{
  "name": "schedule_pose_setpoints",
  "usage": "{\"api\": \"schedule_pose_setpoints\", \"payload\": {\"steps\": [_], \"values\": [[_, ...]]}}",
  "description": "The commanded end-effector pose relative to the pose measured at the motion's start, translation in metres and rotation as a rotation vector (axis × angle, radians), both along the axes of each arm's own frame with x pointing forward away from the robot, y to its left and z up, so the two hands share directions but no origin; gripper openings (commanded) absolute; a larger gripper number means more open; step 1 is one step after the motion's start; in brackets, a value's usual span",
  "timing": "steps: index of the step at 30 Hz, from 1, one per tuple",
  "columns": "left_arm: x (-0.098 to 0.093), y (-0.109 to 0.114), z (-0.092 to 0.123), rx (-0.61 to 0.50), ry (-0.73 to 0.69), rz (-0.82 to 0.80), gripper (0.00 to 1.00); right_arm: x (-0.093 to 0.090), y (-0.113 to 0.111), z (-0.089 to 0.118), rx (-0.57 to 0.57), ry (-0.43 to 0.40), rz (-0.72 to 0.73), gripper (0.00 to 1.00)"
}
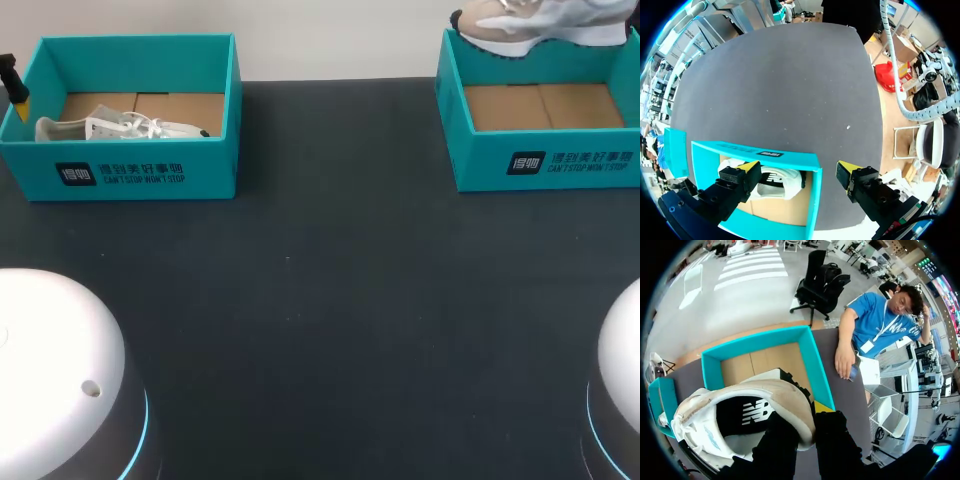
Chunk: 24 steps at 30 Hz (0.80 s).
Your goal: Take the shoe out of the shoebox, open the shoe tongue, remove and reinsert the insole, then place the shoe into the shoebox
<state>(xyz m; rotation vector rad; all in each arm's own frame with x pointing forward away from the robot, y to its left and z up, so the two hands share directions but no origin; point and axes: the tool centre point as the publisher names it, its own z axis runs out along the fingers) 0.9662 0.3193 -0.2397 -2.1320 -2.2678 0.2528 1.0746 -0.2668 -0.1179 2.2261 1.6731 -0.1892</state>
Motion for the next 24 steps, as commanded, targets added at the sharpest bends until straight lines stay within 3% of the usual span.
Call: {"api": "schedule_pose_setpoints", "payload": {"steps": [1, 6, 9, 11, 18, 24], "values": [[-0.001, 0.000, 0.000, 0.002, -0.002, -0.001, 1.00, -0.004, -0.001, 0.001, 0.000, -0.013, 0.004, 0.00], [-0.001, 0.000, 0.000, 0.002, -0.002, -0.001, 1.00, -0.009, 0.003, 0.003, 0.000, -0.028, -0.005, 0.00], [-0.001, 0.000, 0.000, 0.002, -0.002, -0.001, 1.00, -0.032, 0.022, 0.007, -0.072, -0.038, 0.000, 0.00], [-0.001, 0.000, 0.000, 0.002, -0.002, -0.001, 1.00, -0.051, 0.036, 0.004, -0.126, -0.002, 0.005, 0.00], [-0.001, 0.000, 0.000, 0.002, -0.002, -0.001, 1.00, -0.112, 0.085, -0.001, -0.113, -0.009, -0.007, 0.00], [-0.001, 0.000, 0.000, 0.002, -0.002, -0.001, 1.00, -0.148, 0.124, -0.003, -0.108, -0.020, -0.012, 0.00]]}}
